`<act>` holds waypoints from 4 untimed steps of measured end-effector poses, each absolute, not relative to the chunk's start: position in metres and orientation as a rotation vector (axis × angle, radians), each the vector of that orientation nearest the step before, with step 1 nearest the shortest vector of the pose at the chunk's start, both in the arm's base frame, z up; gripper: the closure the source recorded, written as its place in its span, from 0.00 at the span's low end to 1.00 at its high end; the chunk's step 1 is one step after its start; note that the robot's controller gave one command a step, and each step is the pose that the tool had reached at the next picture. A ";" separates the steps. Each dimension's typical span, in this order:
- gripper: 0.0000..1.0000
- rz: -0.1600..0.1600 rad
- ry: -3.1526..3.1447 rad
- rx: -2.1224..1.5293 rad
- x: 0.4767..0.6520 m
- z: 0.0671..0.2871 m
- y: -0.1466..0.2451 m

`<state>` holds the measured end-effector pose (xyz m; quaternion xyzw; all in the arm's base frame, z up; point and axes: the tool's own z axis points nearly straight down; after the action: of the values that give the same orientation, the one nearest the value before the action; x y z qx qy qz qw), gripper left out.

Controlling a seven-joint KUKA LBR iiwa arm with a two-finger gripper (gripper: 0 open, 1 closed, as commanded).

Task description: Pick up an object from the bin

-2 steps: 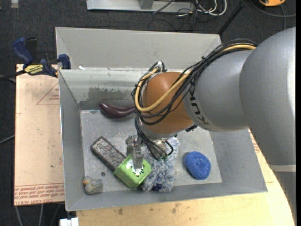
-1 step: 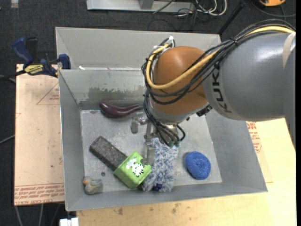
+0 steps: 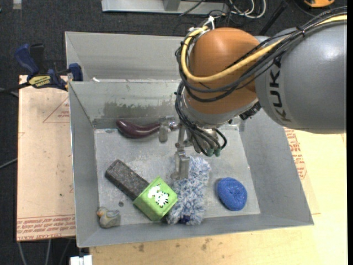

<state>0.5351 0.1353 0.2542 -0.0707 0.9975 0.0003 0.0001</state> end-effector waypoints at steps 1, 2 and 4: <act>0.00 0.004 3.117 -0.284 0.521 0.229 0.102; 0.00 0.001 3.133 -0.284 0.556 0.207 0.076; 0.00 0.000 3.106 -0.419 0.540 0.156 0.008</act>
Offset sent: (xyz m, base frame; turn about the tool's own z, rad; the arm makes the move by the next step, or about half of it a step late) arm 0.0623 -0.0784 -0.0444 -0.0369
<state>0.5404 0.0083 0.1557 -0.1338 0.9910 -0.0002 0.0036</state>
